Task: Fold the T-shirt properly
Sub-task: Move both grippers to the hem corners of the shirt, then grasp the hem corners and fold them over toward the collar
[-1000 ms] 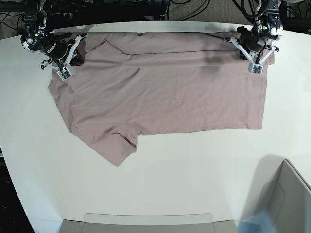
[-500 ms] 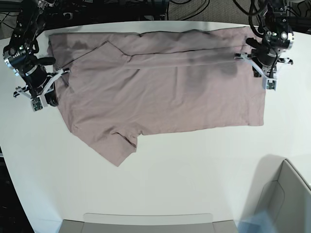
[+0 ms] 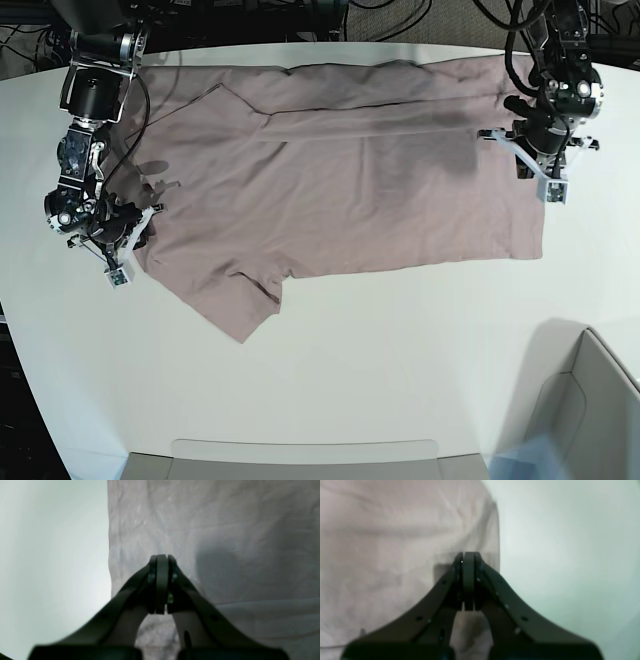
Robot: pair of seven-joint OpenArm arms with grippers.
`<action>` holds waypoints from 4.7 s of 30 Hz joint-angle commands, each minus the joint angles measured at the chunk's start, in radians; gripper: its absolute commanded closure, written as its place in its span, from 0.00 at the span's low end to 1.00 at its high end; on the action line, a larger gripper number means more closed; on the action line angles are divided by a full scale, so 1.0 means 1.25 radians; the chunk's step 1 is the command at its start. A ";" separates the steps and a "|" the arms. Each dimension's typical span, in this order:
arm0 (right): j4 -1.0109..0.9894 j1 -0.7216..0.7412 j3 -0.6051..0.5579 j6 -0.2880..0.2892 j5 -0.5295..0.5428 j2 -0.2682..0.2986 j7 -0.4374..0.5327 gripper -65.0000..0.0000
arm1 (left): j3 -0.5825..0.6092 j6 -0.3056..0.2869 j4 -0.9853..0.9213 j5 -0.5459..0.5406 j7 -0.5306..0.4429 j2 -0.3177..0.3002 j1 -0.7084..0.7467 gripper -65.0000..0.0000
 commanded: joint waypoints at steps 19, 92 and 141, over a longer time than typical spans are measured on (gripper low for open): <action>0.265 -0.156 0.007 0.001 0.126 0.083 -0.011 0.88 | 0.005 0.002 -0.044 -0.004 -0.009 0.048 -0.087 1.00; -0.492 0.279 -0.423 -0.021 0.135 0.020 0.324 0.57 | 0.312 -0.031 -0.856 -0.257 -0.138 -0.199 -0.572 0.81; 0.288 0.048 -0.184 -0.017 0.136 0.019 -0.104 1.00 | -0.032 -0.142 -0.476 -0.267 -0.137 -0.203 -0.317 1.00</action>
